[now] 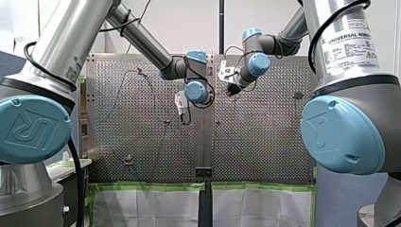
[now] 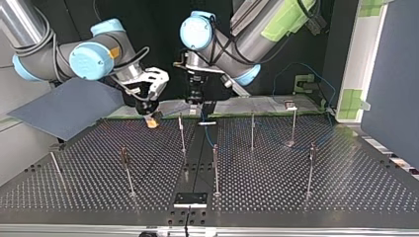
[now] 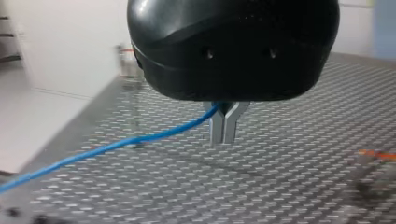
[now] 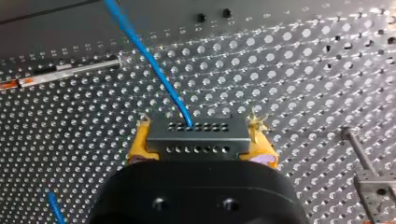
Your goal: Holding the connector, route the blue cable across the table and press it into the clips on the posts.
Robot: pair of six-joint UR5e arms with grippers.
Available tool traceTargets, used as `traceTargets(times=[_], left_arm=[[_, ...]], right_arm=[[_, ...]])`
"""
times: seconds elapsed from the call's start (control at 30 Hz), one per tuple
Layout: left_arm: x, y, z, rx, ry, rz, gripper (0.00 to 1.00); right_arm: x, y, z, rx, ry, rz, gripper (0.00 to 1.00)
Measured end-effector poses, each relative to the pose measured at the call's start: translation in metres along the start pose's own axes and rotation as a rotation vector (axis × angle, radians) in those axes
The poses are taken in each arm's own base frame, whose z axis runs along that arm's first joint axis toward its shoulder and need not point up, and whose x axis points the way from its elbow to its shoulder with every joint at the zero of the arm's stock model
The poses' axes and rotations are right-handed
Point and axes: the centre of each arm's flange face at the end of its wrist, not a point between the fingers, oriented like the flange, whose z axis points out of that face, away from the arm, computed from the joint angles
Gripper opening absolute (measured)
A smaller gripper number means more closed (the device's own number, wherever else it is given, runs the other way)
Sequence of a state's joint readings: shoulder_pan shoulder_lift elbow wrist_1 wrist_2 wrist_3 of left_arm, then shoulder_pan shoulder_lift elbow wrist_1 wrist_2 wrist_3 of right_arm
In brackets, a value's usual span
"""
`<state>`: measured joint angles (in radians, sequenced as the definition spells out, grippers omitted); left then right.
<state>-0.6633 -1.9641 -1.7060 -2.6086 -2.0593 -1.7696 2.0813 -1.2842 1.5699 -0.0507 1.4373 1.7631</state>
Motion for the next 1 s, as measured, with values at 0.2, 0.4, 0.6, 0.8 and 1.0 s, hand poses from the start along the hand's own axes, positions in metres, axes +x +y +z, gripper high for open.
traceTargets(times=[0.2, 0.4, 0.6, 0.8, 1.0], left_arm=[[0.058, 0.015, -0.011, 0.012, 0.078, 0.027, 0.0], [0.087, 0.035, -0.027, 0.003, 0.145, 0.055, 0.0], [0.085, 0.033, -0.02, 0.023, 0.146, 0.049, 0.0], [0.091, 0.024, -0.002, 0.044, 0.155, 0.049, 0.0], [0.103, 0.019, 0.021, 0.046, 0.147, 0.035, 0.0]], right_arm=[[-0.015, 0.009, 0.001, -0.017, -0.007, -0.008, 0.0], [-0.047, 0.014, 0.009, -0.021, -0.058, -0.046, 0.0], [-0.079, 0.024, 0.02, -0.034, -0.118, -0.059, 0.0], [-0.086, 0.035, 0.026, -0.049, -0.119, -0.044, 0.0], [-0.091, 0.048, 0.031, -0.068, -0.126, -0.034, 0.0]])
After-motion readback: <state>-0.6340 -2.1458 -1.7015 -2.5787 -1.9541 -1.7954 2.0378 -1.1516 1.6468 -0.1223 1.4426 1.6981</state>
